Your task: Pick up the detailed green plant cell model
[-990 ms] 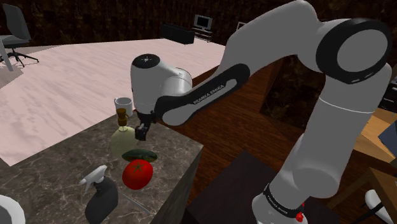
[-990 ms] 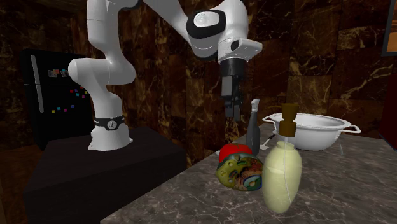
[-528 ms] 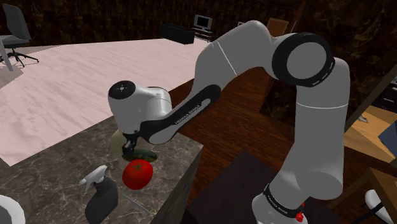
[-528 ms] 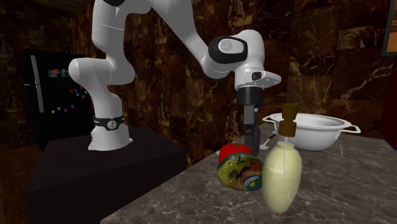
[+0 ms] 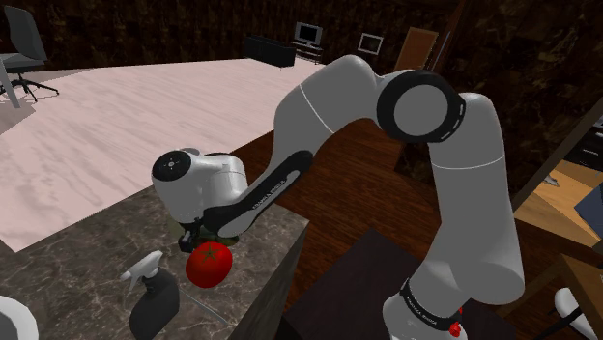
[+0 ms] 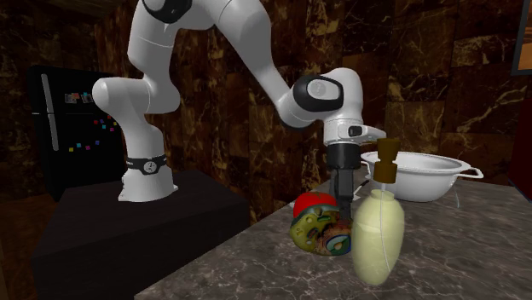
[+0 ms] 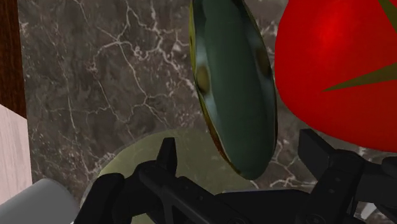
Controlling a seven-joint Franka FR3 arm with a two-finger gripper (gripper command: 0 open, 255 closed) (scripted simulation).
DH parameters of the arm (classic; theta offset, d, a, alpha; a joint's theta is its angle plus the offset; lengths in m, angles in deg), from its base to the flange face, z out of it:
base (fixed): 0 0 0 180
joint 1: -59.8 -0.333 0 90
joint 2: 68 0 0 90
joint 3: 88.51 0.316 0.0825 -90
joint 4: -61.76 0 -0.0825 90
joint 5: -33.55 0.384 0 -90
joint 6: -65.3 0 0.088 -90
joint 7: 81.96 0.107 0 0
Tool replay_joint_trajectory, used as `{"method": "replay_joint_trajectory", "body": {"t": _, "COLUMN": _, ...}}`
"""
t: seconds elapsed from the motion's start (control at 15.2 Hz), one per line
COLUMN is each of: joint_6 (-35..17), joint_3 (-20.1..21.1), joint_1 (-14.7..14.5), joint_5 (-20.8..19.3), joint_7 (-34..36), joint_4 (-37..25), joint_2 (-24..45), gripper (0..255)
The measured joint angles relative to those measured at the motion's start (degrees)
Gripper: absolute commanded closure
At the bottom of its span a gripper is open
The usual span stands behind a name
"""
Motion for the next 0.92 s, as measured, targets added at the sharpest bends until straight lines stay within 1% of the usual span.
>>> {"method": "replay_joint_trajectory", "body": {"t": 0.13, "joint_6": -0.59, "joint_3": -0.36, "joint_1": -0.38, "joint_5": -0.66, "joint_7": 0.73, "joint_4": -0.52, "joint_2": 1.02, "gripper": 0}}
{"method": "replay_joint_trajectory", "body": {"t": 0.2, "joint_6": -0.86, "joint_3": -0.46, "joint_1": -0.49, "joint_5": -0.88, "joint_7": 1.01, "joint_4": -0.59, "joint_2": 1.21, "gripper": 255}}
{"method": "replay_joint_trajectory", "body": {"t": 0.66, "joint_6": -1.03, "joint_3": -0.77, "joint_1": -0.76, "joint_5": -1.29, "joint_7": 1.08, "joint_4": -2.35, "joint_2": 2.38, "gripper": 255}}
{"method": "replay_joint_trajectory", "body": {"t": 0.92, "joint_6": -0.88, "joint_3": -0.53, "joint_1": -0.42, "joint_5": -0.93, "joint_7": 0.87, "joint_4": -1.02, "joint_2": 1.30, "gripper": 255}}
